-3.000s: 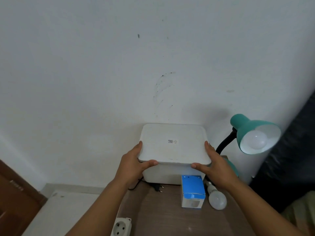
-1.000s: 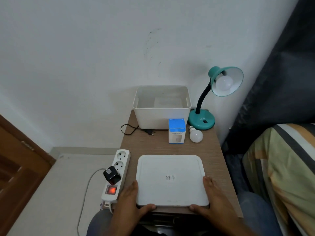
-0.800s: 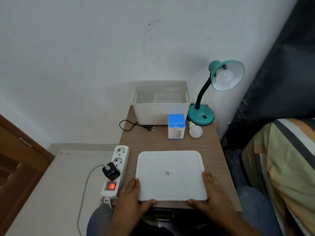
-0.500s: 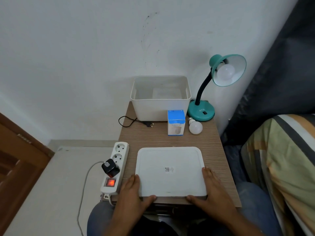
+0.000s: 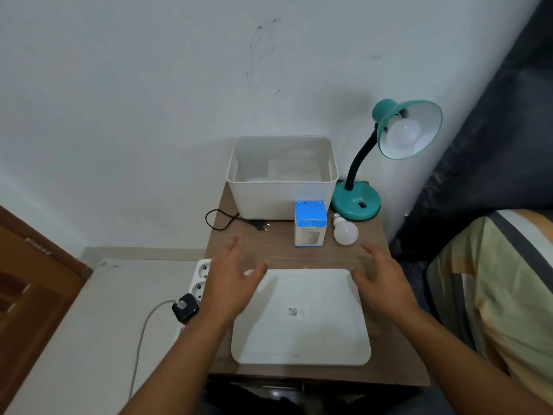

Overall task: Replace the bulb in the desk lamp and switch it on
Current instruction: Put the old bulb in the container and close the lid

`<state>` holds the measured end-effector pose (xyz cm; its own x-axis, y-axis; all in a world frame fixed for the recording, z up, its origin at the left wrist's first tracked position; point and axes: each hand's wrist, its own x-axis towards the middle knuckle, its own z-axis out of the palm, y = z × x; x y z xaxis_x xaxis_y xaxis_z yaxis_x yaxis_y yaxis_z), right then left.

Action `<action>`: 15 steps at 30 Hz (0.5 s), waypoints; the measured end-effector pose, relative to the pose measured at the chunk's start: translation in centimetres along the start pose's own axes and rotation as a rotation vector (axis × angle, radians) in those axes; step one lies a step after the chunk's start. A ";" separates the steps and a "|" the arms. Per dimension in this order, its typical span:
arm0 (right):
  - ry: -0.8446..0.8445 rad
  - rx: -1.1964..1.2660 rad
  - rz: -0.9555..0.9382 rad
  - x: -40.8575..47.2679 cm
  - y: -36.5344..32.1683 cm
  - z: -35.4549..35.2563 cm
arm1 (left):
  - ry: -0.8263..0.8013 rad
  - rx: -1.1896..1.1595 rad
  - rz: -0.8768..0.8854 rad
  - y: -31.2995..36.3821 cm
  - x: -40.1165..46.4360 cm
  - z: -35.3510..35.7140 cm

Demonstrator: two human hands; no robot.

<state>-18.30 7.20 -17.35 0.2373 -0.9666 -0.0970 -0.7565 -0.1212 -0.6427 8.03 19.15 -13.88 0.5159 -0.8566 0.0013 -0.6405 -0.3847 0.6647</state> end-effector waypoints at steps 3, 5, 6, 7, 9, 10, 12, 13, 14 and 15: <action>0.022 0.025 -0.030 2.7 -1.1 -0.7 | 0.098 -0.038 0.106 1.6 4.7 -1.6; 0.015 0.026 -0.030 4.3 -1.8 -1.0 | 0.115 -0.055 0.121 2.2 7.5 -2.4; 0.007 0.003 -0.032 5.1 -2.1 -1.0 | 0.111 -0.059 0.110 2.3 9.0 -2.6; -0.002 -0.039 -0.031 5.9 -2.4 -1.0 | 0.099 -0.053 0.085 2.5 10.3 -2.8; -0.014 -0.077 -0.035 7.1 -2.8 -0.9 | 0.059 -0.051 0.021 3.1 12.3 -3.1; -0.014 -0.062 -0.045 7.6 -2.9 -0.7 | 0.040 -0.058 0.002 3.3 13.2 -3.1; -0.020 -0.029 -0.060 8.3 -3.1 -0.3 | 0.031 -0.058 -0.027 3.9 14.5 -3.1; -0.020 -0.012 -0.066 8.6 -3.0 0.0 | 0.028 -0.059 -0.040 4.1 15.2 -3.1; -0.025 0.003 -0.063 8.8 -2.8 0.4 | 0.018 -0.063 -0.043 4.2 15.7 -3.1; -0.040 0.024 -0.057 8.9 -2.7 0.6 | 0.009 -0.061 -0.047 4.2 16.2 -3.2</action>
<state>-13.81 -0.90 -16.89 0.3045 -0.9483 -0.0898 -0.7265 -0.1702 -0.6658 15.51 4.80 -8.64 0.5498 -0.8349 -0.0249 -0.5798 -0.4030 0.7081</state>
